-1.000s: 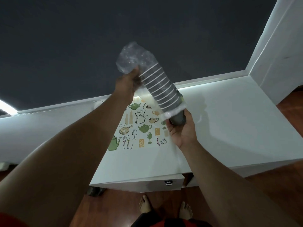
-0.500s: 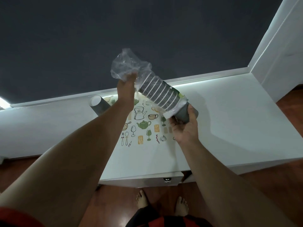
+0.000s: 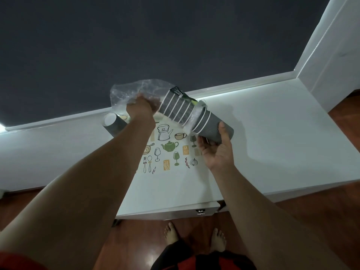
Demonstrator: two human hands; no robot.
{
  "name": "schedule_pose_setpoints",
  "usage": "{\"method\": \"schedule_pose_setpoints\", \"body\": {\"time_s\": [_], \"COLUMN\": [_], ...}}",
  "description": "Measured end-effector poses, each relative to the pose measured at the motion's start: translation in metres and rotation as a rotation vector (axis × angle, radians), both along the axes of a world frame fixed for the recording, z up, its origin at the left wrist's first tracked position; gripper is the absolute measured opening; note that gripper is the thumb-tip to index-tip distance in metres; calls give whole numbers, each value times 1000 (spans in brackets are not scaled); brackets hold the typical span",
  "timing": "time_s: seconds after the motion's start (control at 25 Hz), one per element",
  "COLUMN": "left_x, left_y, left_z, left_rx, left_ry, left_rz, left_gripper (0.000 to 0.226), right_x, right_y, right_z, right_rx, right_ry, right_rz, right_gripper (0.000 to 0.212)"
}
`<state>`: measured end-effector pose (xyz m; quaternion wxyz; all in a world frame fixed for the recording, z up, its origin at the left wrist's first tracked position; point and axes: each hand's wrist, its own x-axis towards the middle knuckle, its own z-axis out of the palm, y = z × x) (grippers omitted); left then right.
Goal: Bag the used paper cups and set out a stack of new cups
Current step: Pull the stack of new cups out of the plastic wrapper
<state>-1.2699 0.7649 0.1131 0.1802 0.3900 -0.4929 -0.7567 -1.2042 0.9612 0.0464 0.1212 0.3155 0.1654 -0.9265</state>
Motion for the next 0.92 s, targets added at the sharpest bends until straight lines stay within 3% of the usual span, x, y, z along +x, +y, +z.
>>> {"method": "schedule_pose_setpoints", "body": {"time_s": [0.08, 0.16, 0.28, 0.52, 0.8, 0.84, 0.92], "left_x": [4, 7, 12, 14, -3, -4, -2], "left_y": [0, -1, 9, 18, 22, 24, 30], "left_z": [2, -4, -18, -17, -19, -21, -24], "left_rx": [129, 187, -2, -37, 151, 122, 70], "left_ry": [114, 190, 60, 12, 39, 23, -47], "left_rz": [-104, -333, -542, -395, -211, -236, -427], "left_gripper": [26, 40, 14, 13, 20, 23, 65], "right_x": [0, -2, -8, -15, -22, -20, -15], "right_y": [3, 4, 4, 13, 57, 64, 71], "right_z": [-3, -3, 0, 6, 11, 10, 8], "right_rx": [-8, -22, -65, -32, 90, 100, 113], "right_ry": [-7, -23, -18, 16, -42, -42, -41], "right_rz": [-11, -24, -52, -39, -165, -169, -170], "right_gripper": [47, 54, 58, 56, 44, 42, 40]}}
